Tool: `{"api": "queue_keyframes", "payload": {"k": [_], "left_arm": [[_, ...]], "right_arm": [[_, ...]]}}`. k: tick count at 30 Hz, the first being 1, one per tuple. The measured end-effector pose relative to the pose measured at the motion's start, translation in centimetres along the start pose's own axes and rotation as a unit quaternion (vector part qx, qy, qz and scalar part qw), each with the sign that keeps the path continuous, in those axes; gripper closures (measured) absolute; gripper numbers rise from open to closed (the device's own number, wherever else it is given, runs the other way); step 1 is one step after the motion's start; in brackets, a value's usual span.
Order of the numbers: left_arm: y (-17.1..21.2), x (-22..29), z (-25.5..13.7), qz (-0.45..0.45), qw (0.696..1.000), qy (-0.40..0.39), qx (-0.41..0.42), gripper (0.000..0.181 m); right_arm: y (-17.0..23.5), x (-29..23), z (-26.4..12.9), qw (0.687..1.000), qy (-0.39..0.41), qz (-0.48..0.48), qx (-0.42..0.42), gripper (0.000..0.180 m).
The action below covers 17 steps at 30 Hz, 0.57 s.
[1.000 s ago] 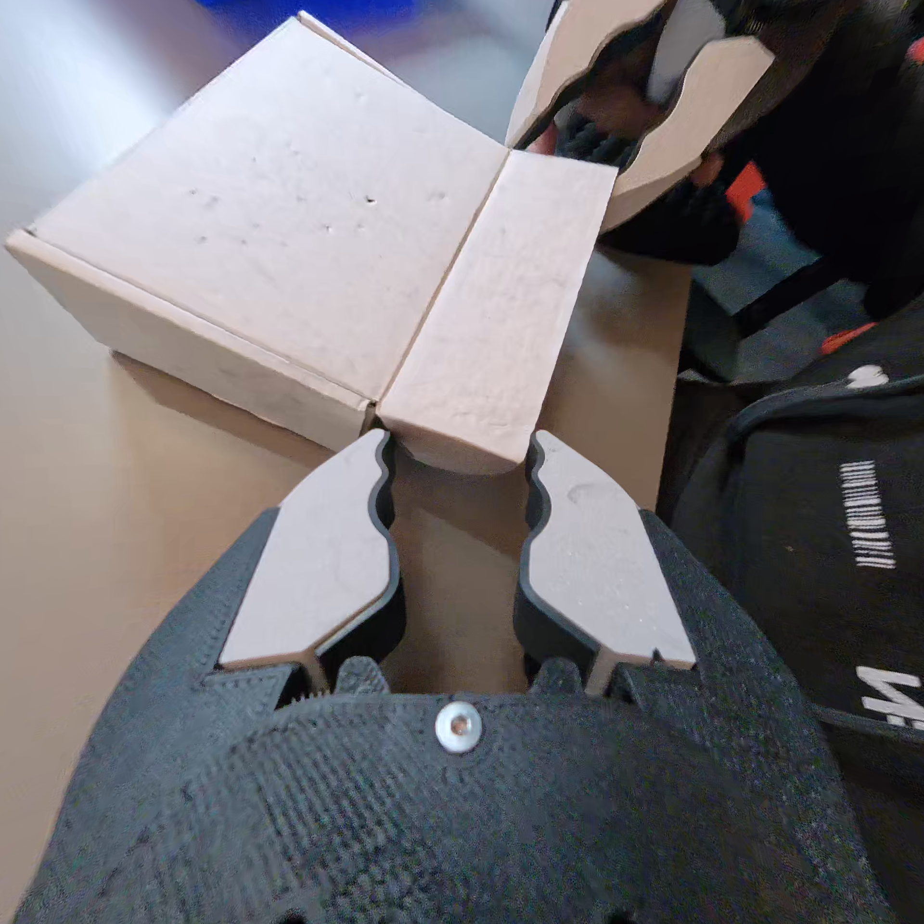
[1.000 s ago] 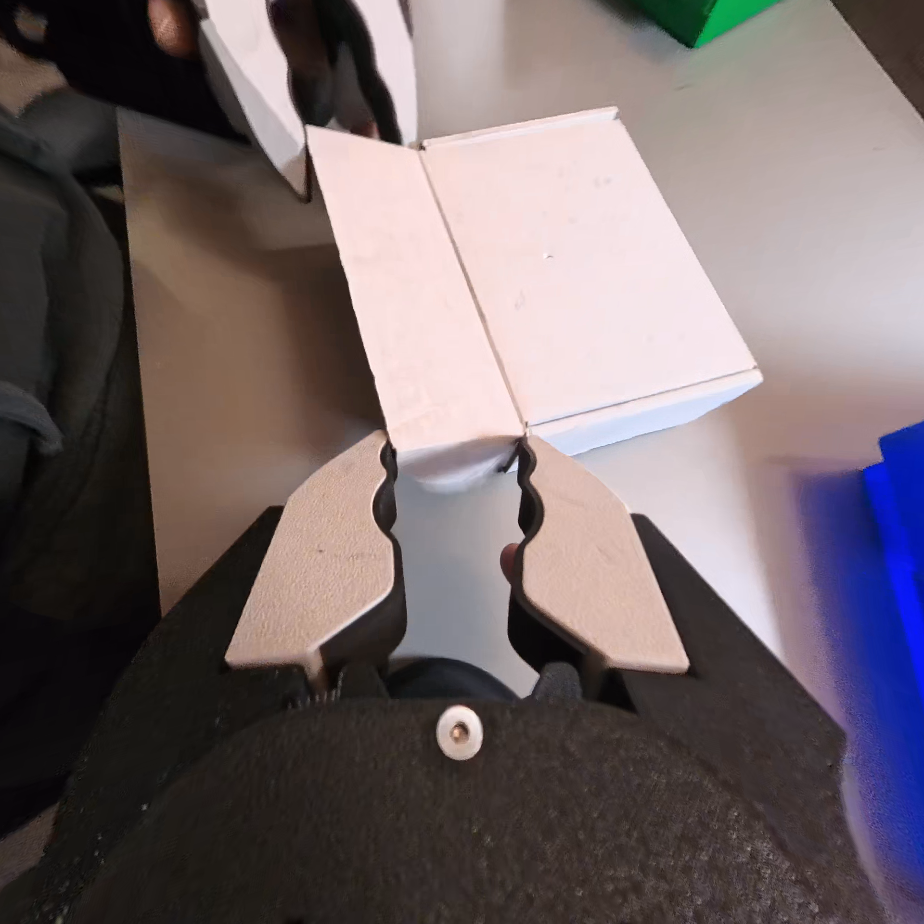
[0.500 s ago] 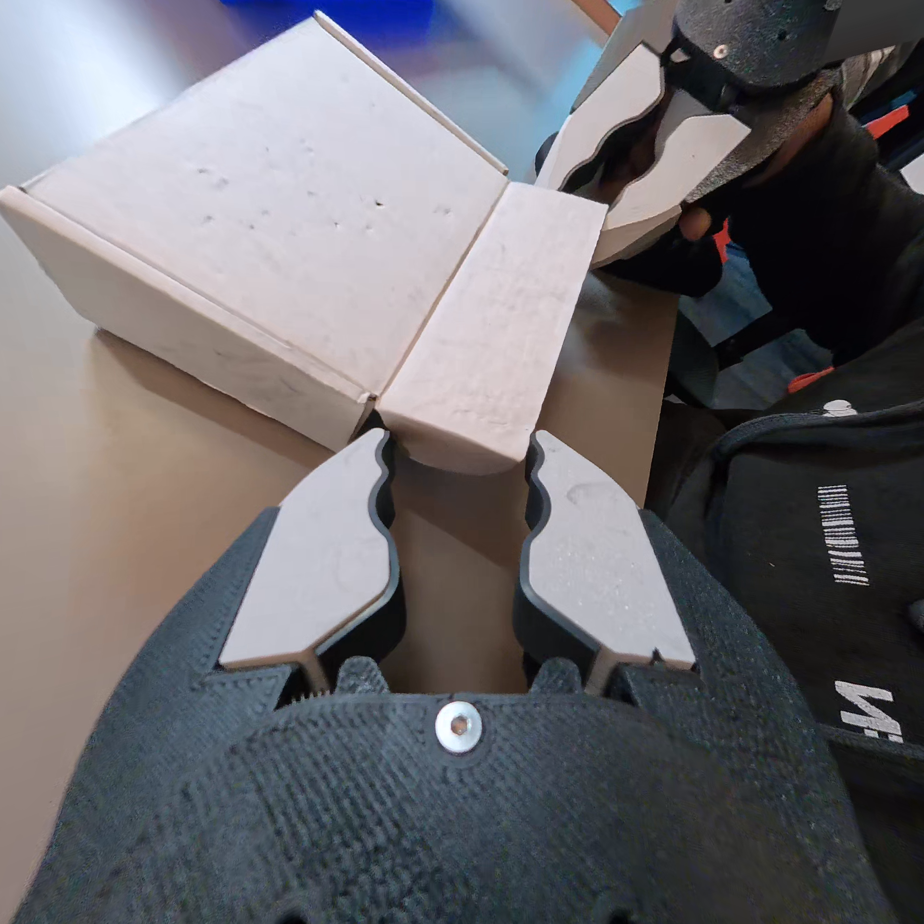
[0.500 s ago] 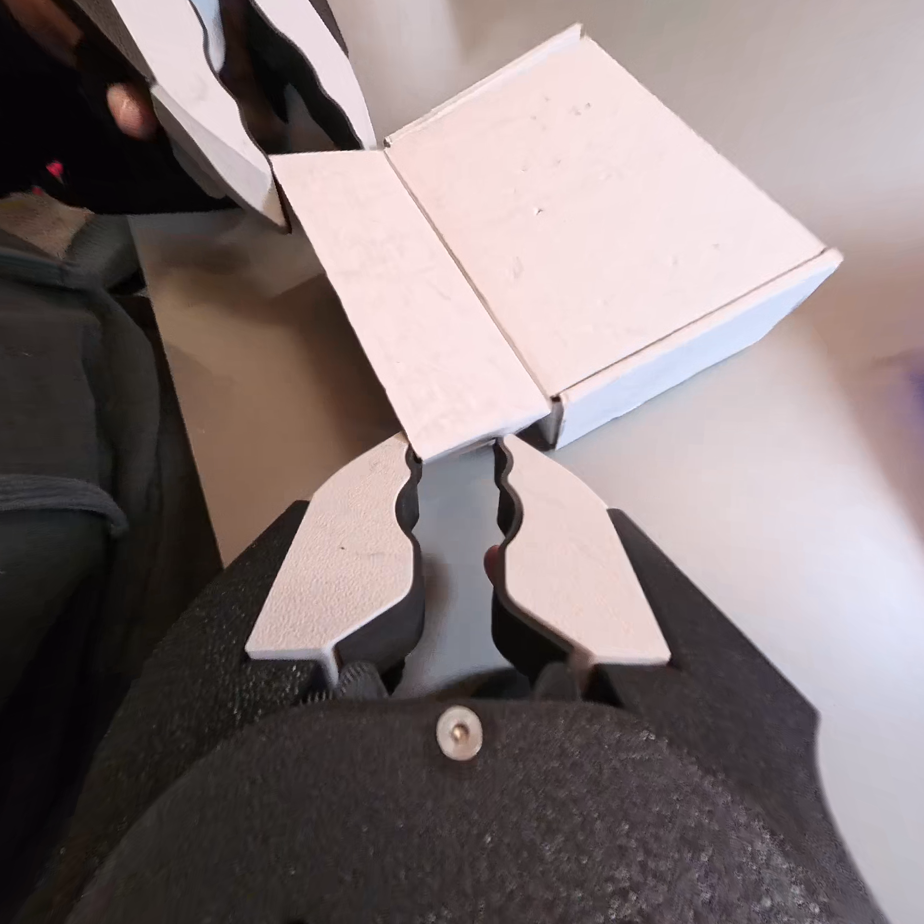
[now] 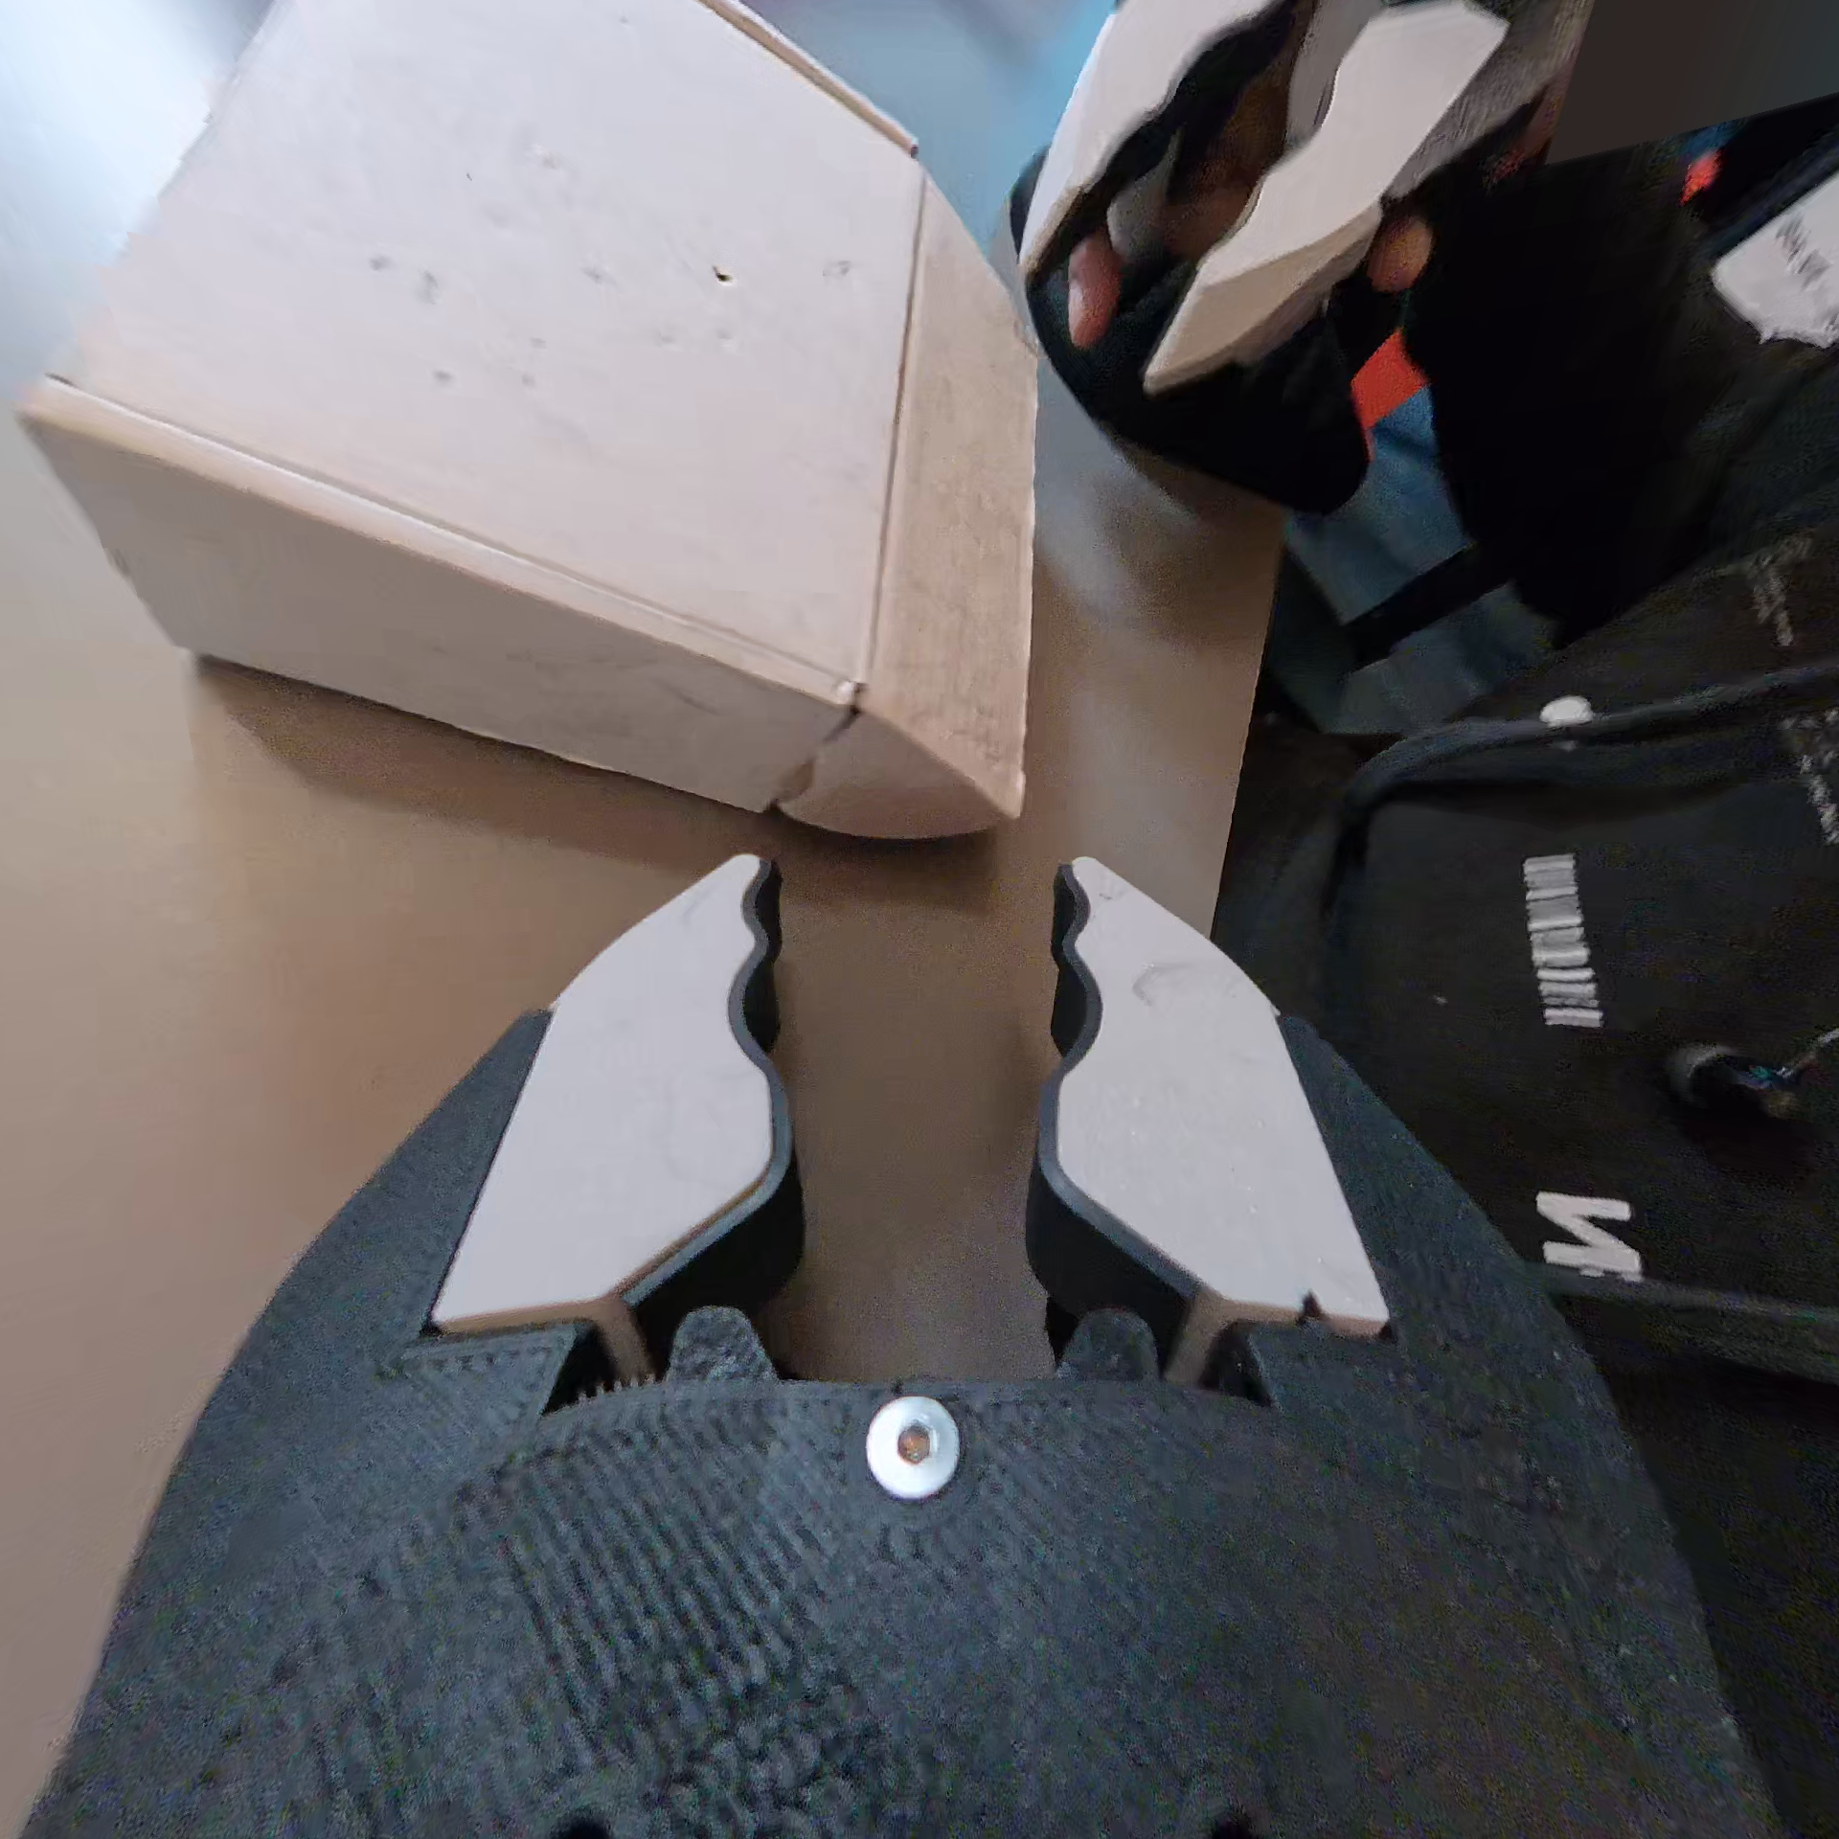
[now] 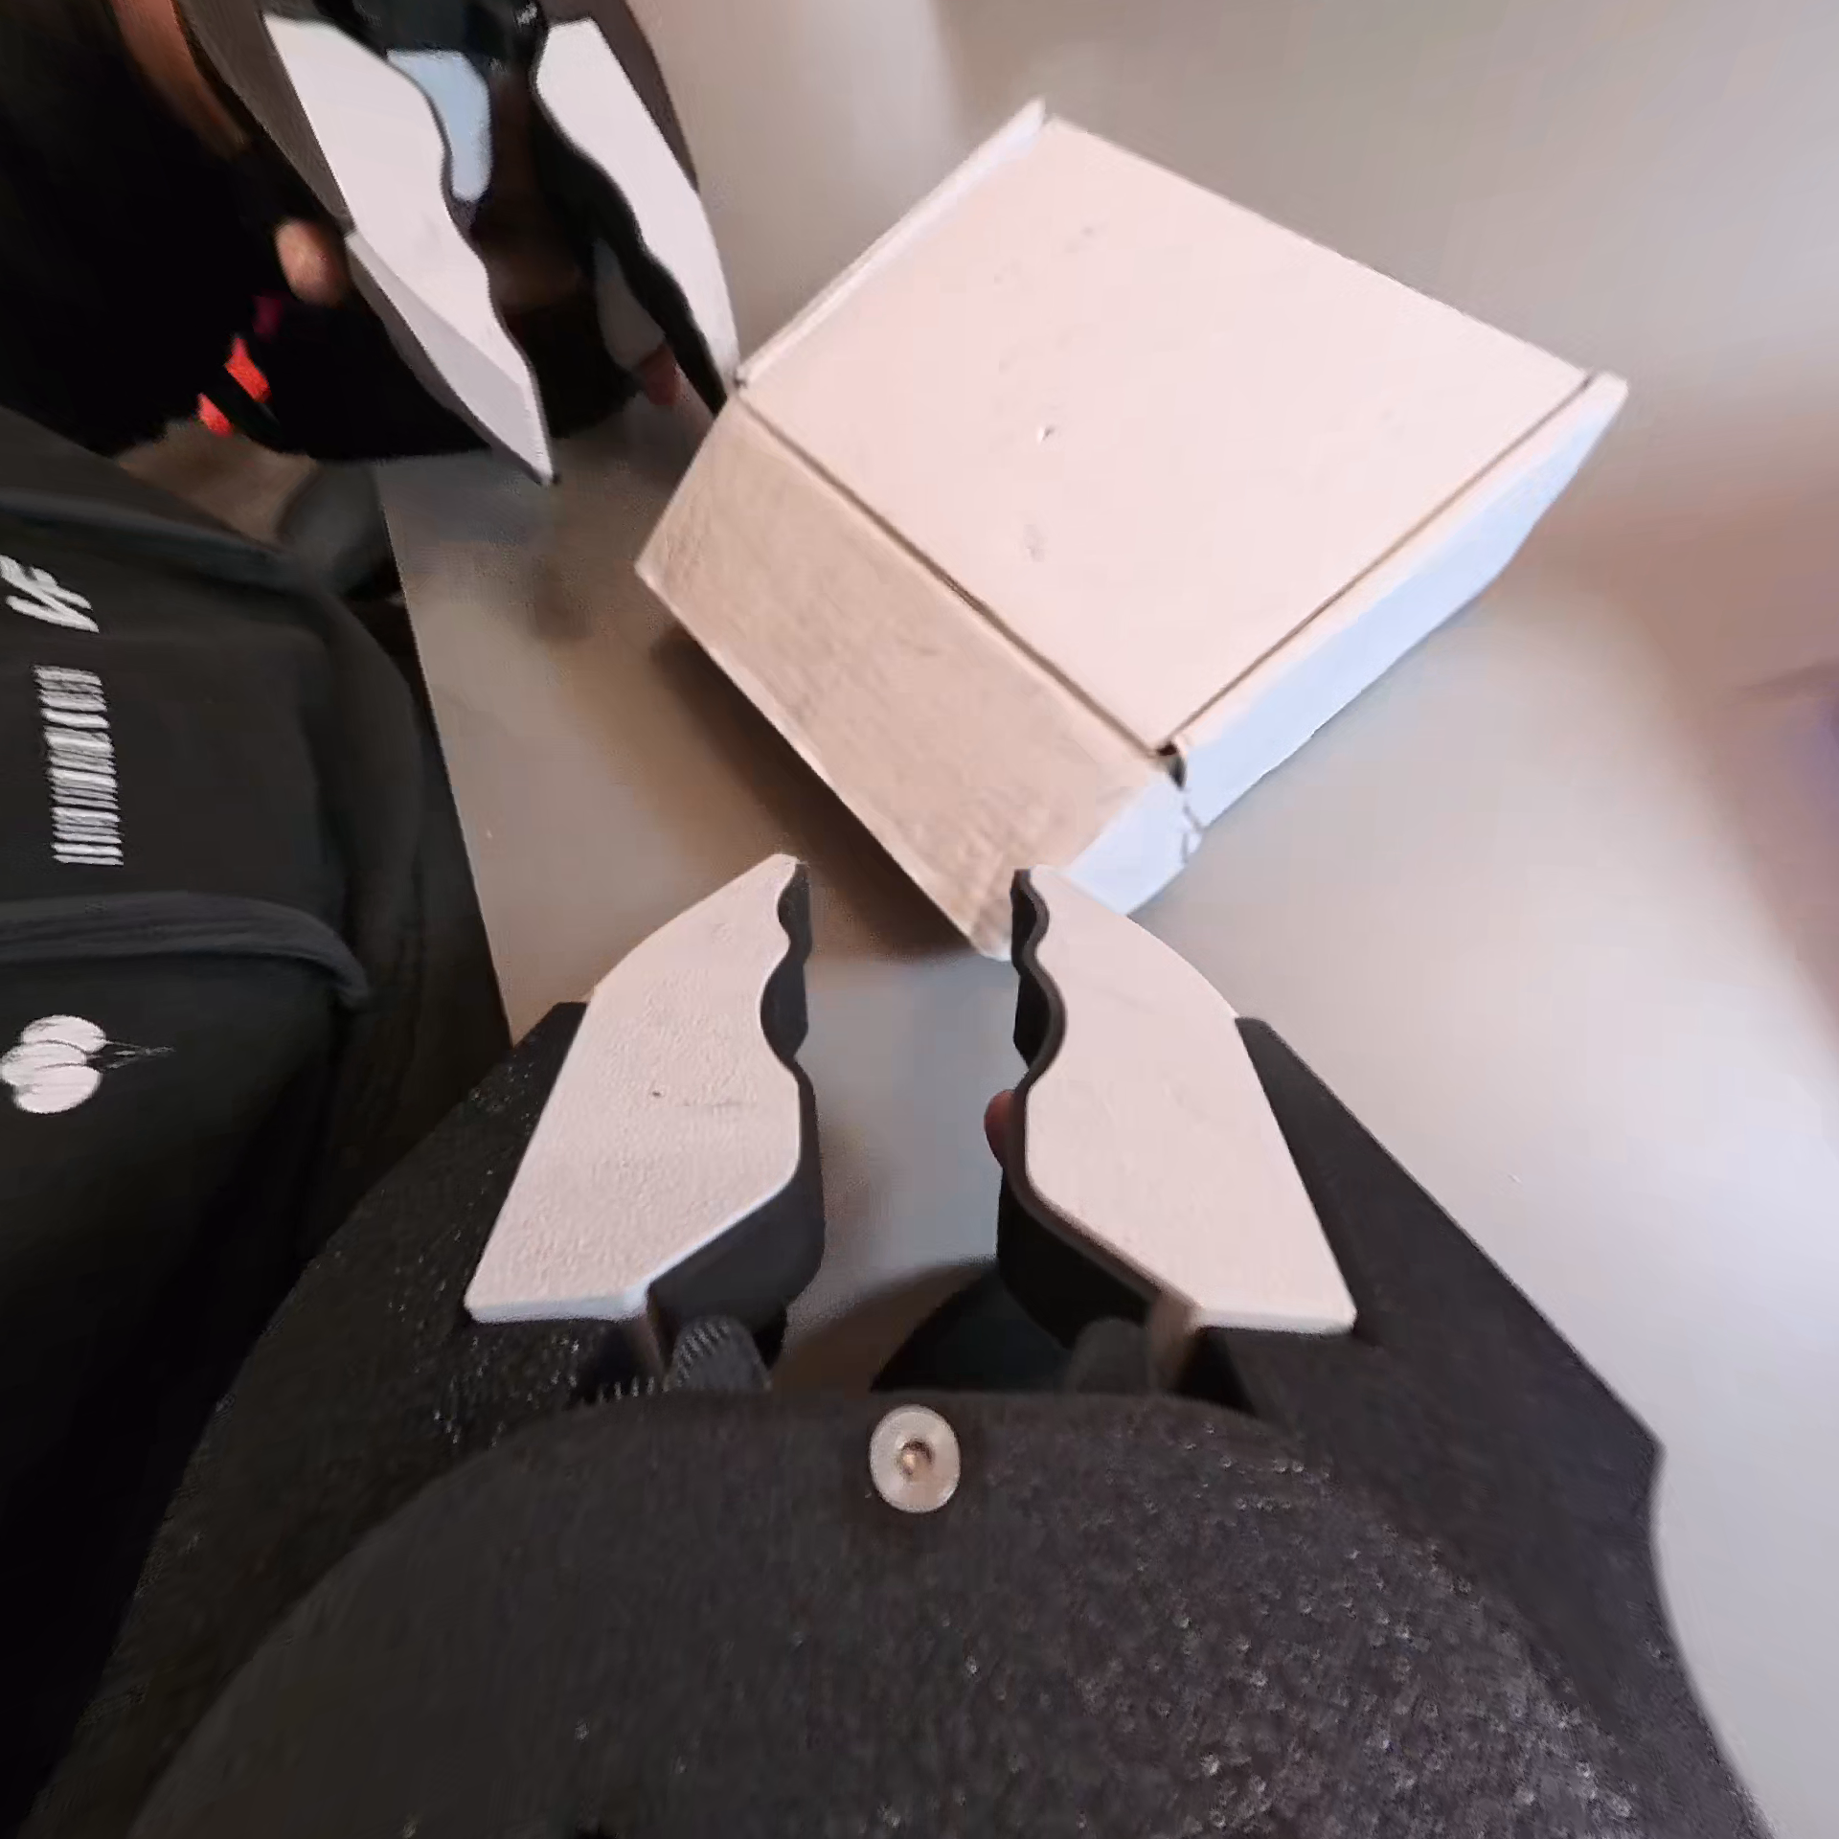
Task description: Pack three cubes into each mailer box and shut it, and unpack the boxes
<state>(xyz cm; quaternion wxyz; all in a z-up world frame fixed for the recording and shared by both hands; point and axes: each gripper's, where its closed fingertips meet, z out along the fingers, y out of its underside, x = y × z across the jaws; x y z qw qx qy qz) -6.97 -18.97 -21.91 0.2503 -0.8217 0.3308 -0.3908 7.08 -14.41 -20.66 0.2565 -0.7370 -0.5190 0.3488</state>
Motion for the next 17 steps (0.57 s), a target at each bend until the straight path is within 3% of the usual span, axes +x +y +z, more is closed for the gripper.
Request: {"api": "queue_keyframes", "payload": {"k": [1, 11, 15, 17], "left_arm": [[-0.2, -0.1, -0.1, -0.012, 1.0, 0.002, 0.01, 0.131], [-0.5, 2.9, 1.8, -0.037, 0.998, 0.038, 0.014, 0.146], [-0.5, 2.6, 3.3, -0.027, 0.999, 0.005, 0.018, 0.148], [-0.5, 2.1, 3.2, -0.027, 0.999, -0.009, 0.02, 0.149]], "right_arm": [[0.0, 0.2, 0.1, 1.0, -0.003, 0.011, -0.001, 0.142], [-0.5, 4.7, -1.0, 0.997, 0.066, -0.02, -0.022, 0.139], [0.4, 4.0, 1.1, 0.999, 0.012, 0.002, -0.043, 0.142], [0.4, 4.1, 1.4, 0.999, 0.029, -0.011, -0.041, 0.144]]}}
